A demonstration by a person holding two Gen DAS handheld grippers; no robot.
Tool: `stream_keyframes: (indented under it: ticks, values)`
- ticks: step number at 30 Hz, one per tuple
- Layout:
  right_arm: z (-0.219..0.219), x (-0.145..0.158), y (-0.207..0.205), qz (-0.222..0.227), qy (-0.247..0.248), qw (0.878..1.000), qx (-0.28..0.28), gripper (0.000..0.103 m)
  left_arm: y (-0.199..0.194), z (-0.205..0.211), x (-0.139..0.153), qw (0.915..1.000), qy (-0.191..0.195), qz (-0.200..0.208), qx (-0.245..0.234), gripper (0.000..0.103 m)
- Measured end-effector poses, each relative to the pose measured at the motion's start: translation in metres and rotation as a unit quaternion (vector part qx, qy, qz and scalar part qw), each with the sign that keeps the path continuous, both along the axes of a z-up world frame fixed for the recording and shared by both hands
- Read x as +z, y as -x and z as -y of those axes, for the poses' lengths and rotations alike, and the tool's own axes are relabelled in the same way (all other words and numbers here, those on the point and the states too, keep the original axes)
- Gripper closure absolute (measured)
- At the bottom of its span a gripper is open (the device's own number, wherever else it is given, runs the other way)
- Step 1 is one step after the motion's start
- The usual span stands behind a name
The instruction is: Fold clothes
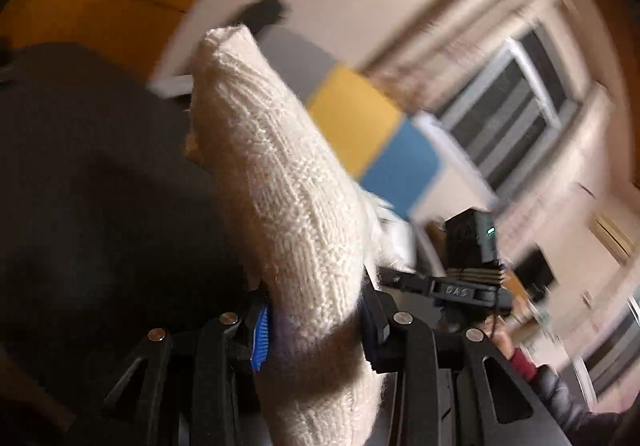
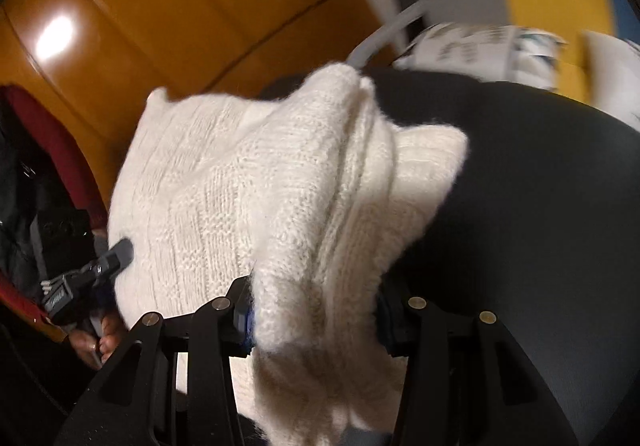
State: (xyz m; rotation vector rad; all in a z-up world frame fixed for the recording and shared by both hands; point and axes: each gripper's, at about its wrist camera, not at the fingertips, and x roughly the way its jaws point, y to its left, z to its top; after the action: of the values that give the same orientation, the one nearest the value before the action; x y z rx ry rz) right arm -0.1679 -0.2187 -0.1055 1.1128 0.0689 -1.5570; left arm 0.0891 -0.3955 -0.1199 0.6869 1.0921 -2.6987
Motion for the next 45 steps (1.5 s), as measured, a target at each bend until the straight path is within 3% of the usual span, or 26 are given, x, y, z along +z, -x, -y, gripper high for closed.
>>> stream_keyframes:
  ticks: [5, 6, 8, 10, 15, 18, 22, 26, 29, 33, 40, 42, 45]
  values:
    - [0.083, -0.056, 0.007, 0.008, -0.091, 0.995, 0.032, 0.053, -0.006, 0.048, -0.055, 0.9923, -0.061, 0.082, 0.070, 0.065]
    - [0.085, -0.060, 0.011, 0.019, -0.085, 0.996, 0.023, 0.044, -0.006, 0.052, -0.059, 0.9910, -0.068, 0.090, 0.072, 0.062]
    - [0.081, -0.062, 0.020, 0.046, -0.070, 0.996, 0.008, 0.038, -0.004, 0.057, -0.064, 0.9889, -0.083, 0.102, 0.070, 0.059]
    - [0.071, -0.053, 0.022, 0.030, -0.067, 0.997, 0.005, 0.032, -0.002, 0.059, -0.064, 0.9868, -0.090, 0.116, 0.068, 0.054]
    - [0.040, -0.017, 0.023, -0.041, -0.049, 0.998, -0.015, 0.032, -0.010, 0.051, -0.044, 0.9841, -0.041, 0.146, 0.092, 0.051]
    - [0.057, 0.004, -0.004, -0.072, -0.025, 0.996, 0.045, 0.032, -0.020, 0.043, -0.024, 0.9840, 0.012, 0.136, 0.114, 0.053]
    - [0.084, 0.030, -0.042, -0.107, 0.007, 0.985, 0.135, 0.032, -0.013, 0.049, -0.006, 0.9874, 0.047, 0.103, 0.110, 0.053]
    - [0.118, 0.007, -0.080, -0.131, -0.030, 0.975, 0.176, 0.032, 0.006, 0.056, -0.009, 0.9882, 0.054, 0.105, 0.097, 0.053]
    - [0.125, -0.023, -0.055, -0.115, -0.078, 0.980, 0.139, 0.033, 0.023, 0.051, -0.015, 0.9843, 0.069, 0.129, 0.099, 0.053]
    - [0.111, -0.050, -0.031, -0.074, -0.078, 0.988, 0.107, 0.046, 0.033, 0.044, -0.026, 0.9765, 0.091, 0.162, 0.109, 0.053]
    - [0.109, -0.056, -0.027, -0.067, -0.047, 0.991, 0.107, 0.048, 0.039, 0.038, -0.034, 0.9655, 0.109, 0.194, 0.135, 0.052]
    - [0.104, -0.049, -0.024, -0.063, -0.037, 0.991, 0.115, 0.048, 0.039, 0.036, -0.033, 0.9608, 0.113, 0.207, 0.145, 0.051]
    - [0.105, -0.021, -0.032, -0.097, -0.001, 0.984, 0.148, 0.048, 0.039, 0.034, -0.033, 0.9549, 0.114, 0.223, 0.159, 0.051]
